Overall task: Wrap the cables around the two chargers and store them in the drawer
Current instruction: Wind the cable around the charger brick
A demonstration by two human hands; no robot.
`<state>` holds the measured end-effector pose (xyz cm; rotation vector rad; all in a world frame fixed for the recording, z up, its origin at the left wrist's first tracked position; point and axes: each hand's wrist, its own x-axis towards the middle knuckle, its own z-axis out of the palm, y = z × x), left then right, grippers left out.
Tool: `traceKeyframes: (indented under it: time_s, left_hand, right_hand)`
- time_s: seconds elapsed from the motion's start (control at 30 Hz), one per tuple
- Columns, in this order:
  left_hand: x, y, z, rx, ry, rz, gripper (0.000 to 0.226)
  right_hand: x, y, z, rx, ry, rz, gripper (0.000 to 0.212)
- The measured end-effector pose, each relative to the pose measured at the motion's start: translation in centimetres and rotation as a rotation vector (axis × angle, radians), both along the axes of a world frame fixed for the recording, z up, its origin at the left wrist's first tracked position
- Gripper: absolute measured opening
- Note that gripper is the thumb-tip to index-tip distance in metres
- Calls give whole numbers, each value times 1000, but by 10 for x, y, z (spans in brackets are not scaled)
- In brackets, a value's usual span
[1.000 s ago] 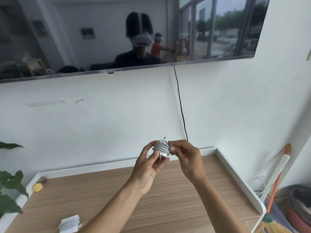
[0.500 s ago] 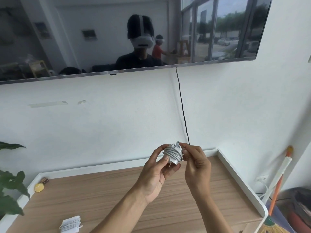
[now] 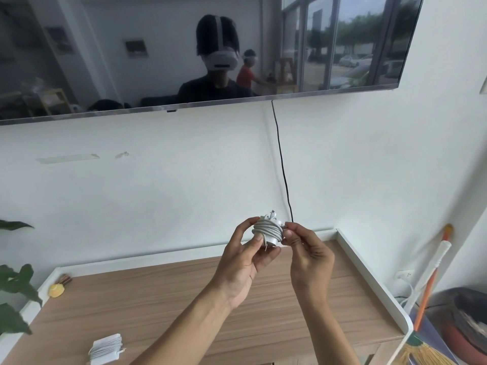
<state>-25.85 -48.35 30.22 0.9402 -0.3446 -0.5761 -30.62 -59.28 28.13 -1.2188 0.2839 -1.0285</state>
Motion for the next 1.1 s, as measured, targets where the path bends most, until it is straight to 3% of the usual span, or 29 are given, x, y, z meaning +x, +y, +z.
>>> traceKeyframes:
  time_s: [0.1, 0.37, 0.73, 0.9, 1.1]
  left_hand:
    - [0, -1, 0, -7, -6, 46, 35]
    - [1, -5, -5, 95, -174, 188, 40]
    - [5, -2, -16, 141, -305, 281, 33]
    - [6, -3, -16, 140, -328, 303, 32]
    - [8, -4, -21, 161, -336, 320, 31]
  right_hand:
    - [2, 4, 2, -35, 9, -6, 18]
    - [3, 8, 0, -388, 120, -122, 19]
    - [11, 8, -7, -625, 220, -172, 24]
    - [12, 15, -4, -284, 159, -101, 15]
    - [17, 20, -17, -172, 94, -62, 18]
